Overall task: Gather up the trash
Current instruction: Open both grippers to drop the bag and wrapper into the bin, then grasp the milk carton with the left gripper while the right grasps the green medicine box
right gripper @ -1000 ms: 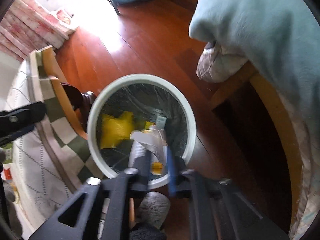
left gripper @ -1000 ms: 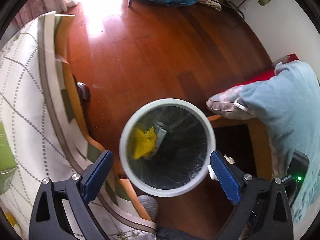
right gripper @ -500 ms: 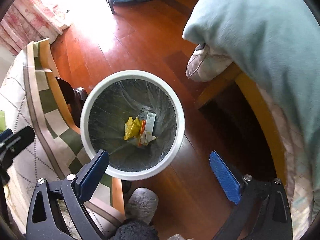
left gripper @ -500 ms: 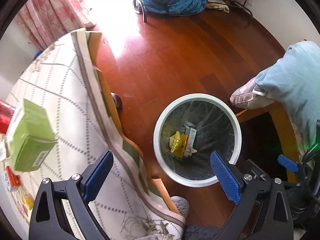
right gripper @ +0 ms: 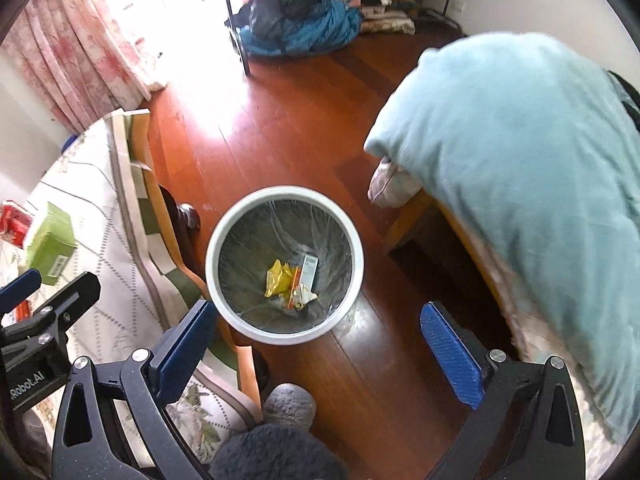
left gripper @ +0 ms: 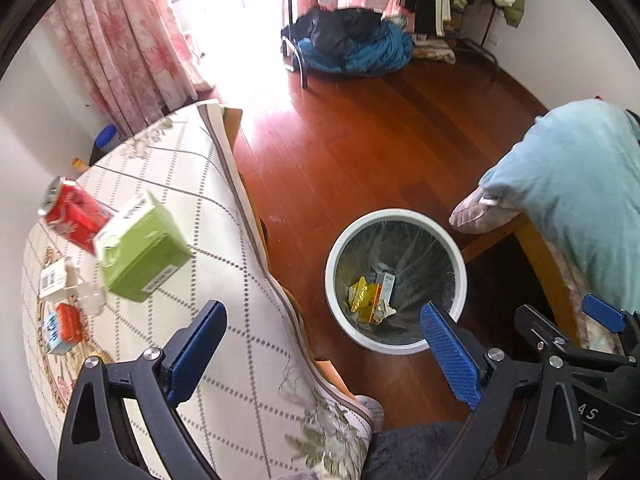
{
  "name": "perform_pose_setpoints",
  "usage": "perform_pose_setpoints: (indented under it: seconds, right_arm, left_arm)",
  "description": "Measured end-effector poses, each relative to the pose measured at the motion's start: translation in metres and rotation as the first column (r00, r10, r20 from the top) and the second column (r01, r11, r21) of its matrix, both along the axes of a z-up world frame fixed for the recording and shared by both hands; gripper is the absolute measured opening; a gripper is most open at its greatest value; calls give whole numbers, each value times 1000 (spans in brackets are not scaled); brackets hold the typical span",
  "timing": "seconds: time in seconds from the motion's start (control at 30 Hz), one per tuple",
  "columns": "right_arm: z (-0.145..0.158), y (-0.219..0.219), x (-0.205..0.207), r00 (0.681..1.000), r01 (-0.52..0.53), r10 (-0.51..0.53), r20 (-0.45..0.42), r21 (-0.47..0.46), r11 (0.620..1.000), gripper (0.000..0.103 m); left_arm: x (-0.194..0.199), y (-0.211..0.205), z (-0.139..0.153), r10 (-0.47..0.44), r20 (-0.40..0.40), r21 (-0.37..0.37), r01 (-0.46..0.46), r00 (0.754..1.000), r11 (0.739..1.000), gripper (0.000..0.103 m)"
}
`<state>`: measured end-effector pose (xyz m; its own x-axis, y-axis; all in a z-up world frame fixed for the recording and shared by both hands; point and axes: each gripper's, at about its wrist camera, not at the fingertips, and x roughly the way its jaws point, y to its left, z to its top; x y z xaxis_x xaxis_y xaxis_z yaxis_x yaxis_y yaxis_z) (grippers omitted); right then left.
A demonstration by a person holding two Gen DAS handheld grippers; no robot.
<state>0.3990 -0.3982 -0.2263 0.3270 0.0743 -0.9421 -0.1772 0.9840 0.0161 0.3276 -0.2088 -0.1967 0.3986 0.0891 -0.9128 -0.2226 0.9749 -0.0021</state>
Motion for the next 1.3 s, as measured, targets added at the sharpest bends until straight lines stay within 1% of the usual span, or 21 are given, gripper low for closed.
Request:
perform_pose_setpoints:
  seconds: [0.17,0.37,0.53,0.63,0.7,0.77,0.83,0.87,0.9,0.93,0.97,1.03,1.1,1.17,1.23,1.3]
  right_arm:
    - [45,2,-28,997,-6,5,74,12,1000,103]
    - [80,9,-55,992,-19,15,123,32,999,103]
    - [95,29,-75,991,-40,29,134,81,996,103]
    - [100,56,-86,989,-91,74,126,135,987,103]
    - [97,80,-91,987,-132,115,112,163,978,103]
    - [89,113,-95,982,-183,171,81,176,967,103]
    - [76,151,-98,973,-230,226,42,190,954,103]
    - [69,170,-98,968,-252,251,26,196,948,103]
    - [64,184,-98,963,-267,269,16,198,943,103]
    - [53,209,-96,954,-293,299,-3,198,935,103]
    - [47,225,-95,949,-308,316,-12,194,931,103]
    - [30,267,-89,933,-352,360,-24,162,922,103]
    - [17,297,-78,917,-390,397,-26,134,911,103]
    - [5,328,-64,902,-430,432,-13,73,900,103]
    - [-1,346,-50,884,-467,467,-4,31,884,103]
    - [-10,365,-35,863,-506,506,-14,-1,863,103]
  left_arm:
    - [-25,4,30,3,66,13,-4,998,1000,99]
    - [-55,16,53,24,125,7,-25,992,1000,99]
    - [-81,45,59,96,129,0,-96,987,995,99]
    - [-103,85,53,193,118,-12,-193,974,981,99]
    - [-117,114,46,259,102,-9,-260,960,966,99]
    - [-134,149,33,339,73,7,-340,938,940,99]
    - [-151,186,18,421,35,13,-421,907,907,99]
    - [-159,210,8,470,11,7,-471,882,882,99]
    - [-165,224,2,501,-2,4,-501,865,865,99]
    - [-171,240,-5,535,-17,2,-535,845,845,99]
    - [-178,259,-15,573,-34,3,-573,819,819,99]
    - [-182,285,-30,610,-62,5,-611,790,792,99]
    - [-183,304,-39,623,-76,11,-624,779,781,99]
    - [-179,316,-46,621,-79,8,-622,780,783,99]
    - [-172,323,-52,604,-84,8,-606,792,795,99]
    - [-160,326,-59,576,-100,-6,-579,812,815,99]
